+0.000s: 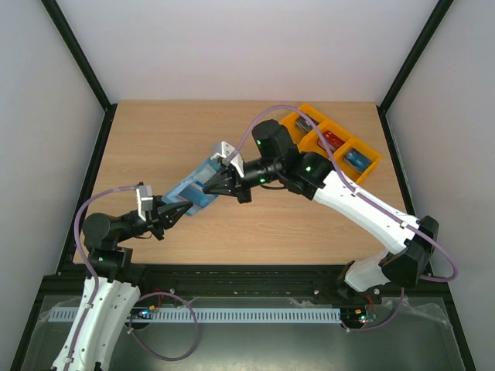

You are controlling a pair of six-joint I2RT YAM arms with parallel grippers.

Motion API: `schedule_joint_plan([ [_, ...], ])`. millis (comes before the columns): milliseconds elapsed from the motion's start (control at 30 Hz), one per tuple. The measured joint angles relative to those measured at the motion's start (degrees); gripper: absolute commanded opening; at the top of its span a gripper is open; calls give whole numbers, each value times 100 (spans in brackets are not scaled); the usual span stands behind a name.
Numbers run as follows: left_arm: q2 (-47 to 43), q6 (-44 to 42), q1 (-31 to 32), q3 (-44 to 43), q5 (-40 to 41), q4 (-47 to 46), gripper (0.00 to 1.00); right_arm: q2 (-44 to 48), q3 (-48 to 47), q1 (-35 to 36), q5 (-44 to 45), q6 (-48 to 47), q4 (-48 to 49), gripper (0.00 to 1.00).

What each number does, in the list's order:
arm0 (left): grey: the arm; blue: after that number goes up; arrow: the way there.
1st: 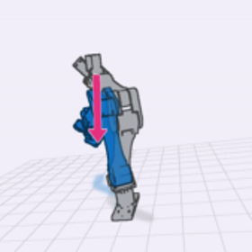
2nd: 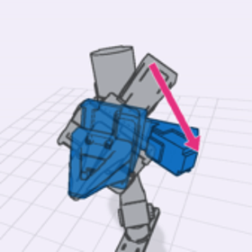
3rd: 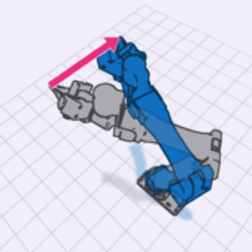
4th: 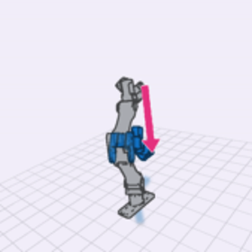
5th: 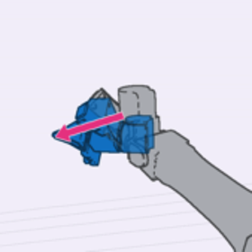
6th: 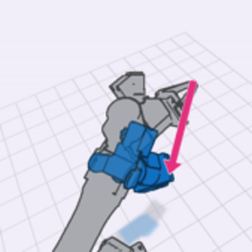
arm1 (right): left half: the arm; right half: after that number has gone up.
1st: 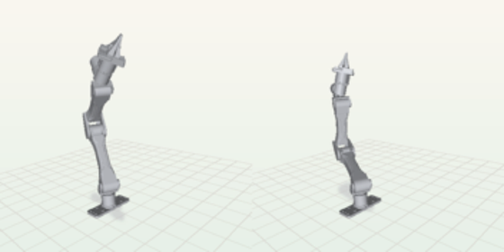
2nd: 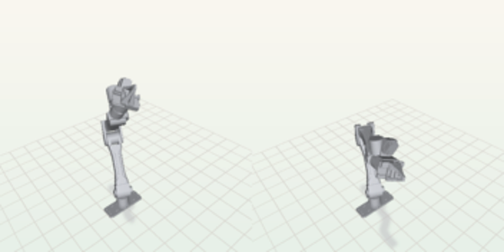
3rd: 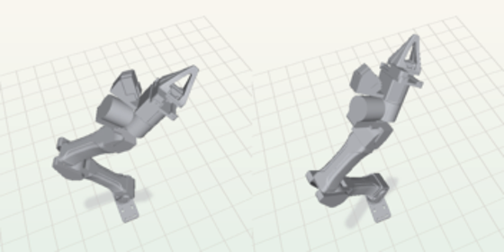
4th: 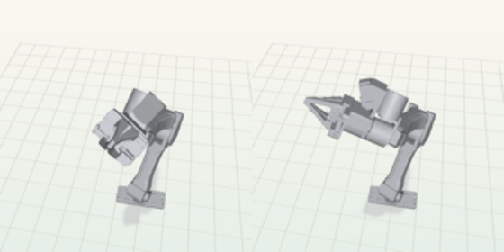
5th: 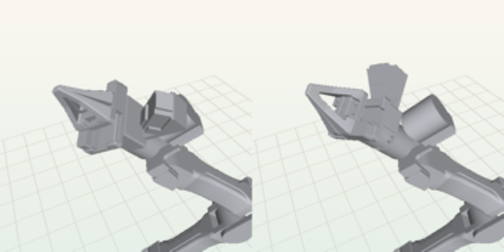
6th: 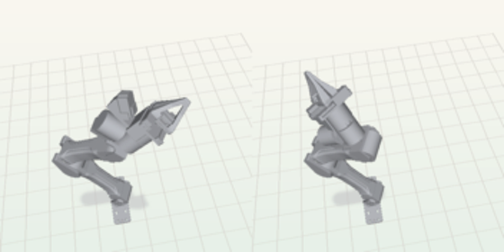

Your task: Take the credit cards out of the card holder

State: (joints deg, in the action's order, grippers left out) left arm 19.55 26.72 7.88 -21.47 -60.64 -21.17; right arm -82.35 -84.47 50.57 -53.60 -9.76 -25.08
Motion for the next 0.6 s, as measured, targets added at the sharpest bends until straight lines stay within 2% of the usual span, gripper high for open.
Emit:
schedule_joint_plan([
  [600,37,-55,63,0,118,170,2,216,-68,-317,-17,42,-105,2],
])
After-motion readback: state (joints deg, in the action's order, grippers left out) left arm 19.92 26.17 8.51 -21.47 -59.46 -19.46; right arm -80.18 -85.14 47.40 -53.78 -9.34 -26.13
